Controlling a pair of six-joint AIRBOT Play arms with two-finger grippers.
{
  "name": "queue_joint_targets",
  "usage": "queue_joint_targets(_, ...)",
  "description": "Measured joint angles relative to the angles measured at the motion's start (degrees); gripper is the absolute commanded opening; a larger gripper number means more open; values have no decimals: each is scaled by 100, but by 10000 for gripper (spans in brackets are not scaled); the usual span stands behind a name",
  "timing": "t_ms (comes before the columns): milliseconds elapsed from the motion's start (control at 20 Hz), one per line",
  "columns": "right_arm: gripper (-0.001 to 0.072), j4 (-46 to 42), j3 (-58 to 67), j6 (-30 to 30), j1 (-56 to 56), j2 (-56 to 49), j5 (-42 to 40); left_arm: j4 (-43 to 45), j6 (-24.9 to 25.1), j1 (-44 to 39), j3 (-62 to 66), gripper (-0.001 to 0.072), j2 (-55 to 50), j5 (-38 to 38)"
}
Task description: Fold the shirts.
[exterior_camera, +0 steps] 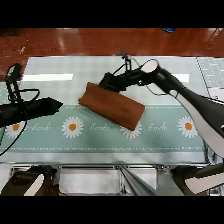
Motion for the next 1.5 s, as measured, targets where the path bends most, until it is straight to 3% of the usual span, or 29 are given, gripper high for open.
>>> queue_joint_targets(150,415,-640,-31,153,-881,734,905,-20,-2,15,-28,28,-70,146)
queue_joint_targets(350,409,-2658,-1314,920,-1746,2518,1445,-24,-66,17,-42,27,-107,188)
queue_joint_targets(500,408,-3571,-3279,1969,-1864,3921,555,-26,-114,20,-46,28,-146,201)
queue_joint_targets(600,409,-3530,-4360,2446,-1766,4406,-181,-66,-129,15,-46,28,-205,210)
queue_joint_targets(750,409,-2905,-5324,2664,-1419,4472,-1211,-223,-151,4,-46,28,-345,221)
queue_joint_targets(950,409,-1812,-5567,2240,-1080,3799,-2031,-393,-153,-94,-46,28,-525,221)
queue_joint_targets(1200,408,-223,-5182,1073,-962,2592,-2085,-455,-153,-269,-46,28,-662,221)
queue_joint_targets(1250,345,92,-5084,861,-942,2356,-1976,-459,-153,-293,-46,27,-688,221)
queue_joint_targets(1350,21,605,-4863,352,-863,1897,-1746,-474,-149,-319,-46,27,-739,219)
queue_joint_targets(1500,25,1147,-4350,-470,-721,1469,-1464,-479,-146,-339,-46,28,-800,219)
